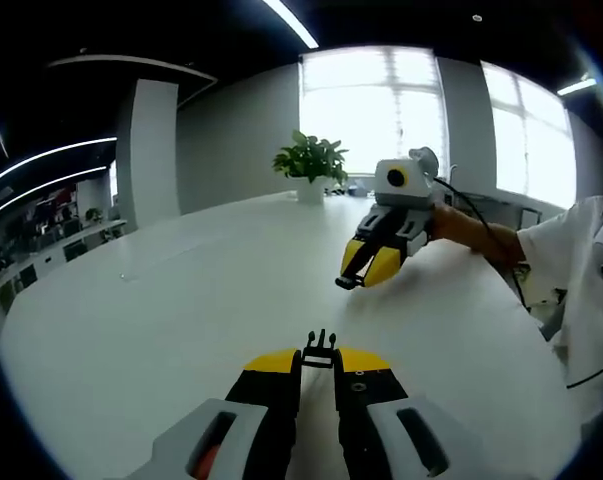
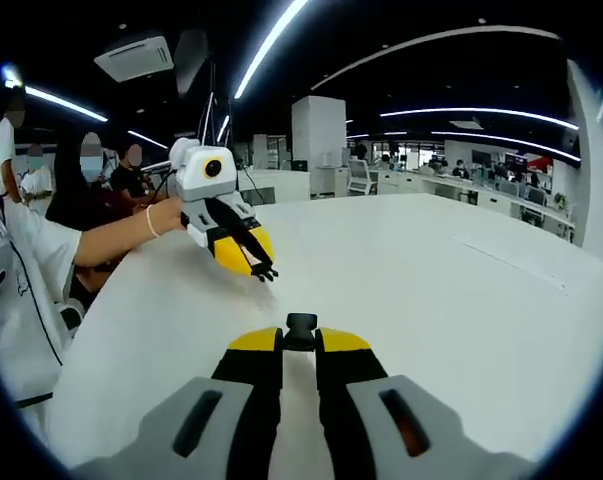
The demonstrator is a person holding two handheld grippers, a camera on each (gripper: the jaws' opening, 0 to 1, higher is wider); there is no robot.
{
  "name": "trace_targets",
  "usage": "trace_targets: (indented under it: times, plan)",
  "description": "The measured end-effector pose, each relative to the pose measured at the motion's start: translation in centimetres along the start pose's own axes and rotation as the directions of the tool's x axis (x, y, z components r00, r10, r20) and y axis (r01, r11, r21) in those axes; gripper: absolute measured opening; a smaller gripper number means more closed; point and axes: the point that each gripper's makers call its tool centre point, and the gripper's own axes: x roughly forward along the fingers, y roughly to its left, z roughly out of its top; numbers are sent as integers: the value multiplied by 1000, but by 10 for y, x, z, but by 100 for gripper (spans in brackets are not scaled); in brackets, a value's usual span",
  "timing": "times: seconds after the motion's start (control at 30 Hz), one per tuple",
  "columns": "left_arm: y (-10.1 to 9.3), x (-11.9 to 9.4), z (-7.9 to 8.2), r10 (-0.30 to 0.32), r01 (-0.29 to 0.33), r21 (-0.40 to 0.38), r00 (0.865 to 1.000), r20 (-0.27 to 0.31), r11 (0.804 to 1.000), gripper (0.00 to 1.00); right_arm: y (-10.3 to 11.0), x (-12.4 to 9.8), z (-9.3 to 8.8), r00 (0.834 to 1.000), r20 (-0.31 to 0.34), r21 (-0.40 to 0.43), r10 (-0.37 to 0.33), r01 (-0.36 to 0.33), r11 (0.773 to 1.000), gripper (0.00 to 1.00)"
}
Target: Snap the two parts of the plastic buckle together until the buckle closes and remains connected.
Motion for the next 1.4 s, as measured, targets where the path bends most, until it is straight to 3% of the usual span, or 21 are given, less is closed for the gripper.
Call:
trace_targets:
  times: [0.3,0.7,1.4]
  plan:
    - [-22,16,-5,-46,48,42,997,-56,998,12,11,0,-6,997,-38,-44,63,-65,997,12]
    - [-44,26,1,-111,113,42,992,-58,993,12,29,2,-14,988,-83,-111,131,-140,984,12]
    - [-43,25,-4,-121,123,33,991,-54,992,12,47,13,-13,975,-105,-150,195,-209,966,12]
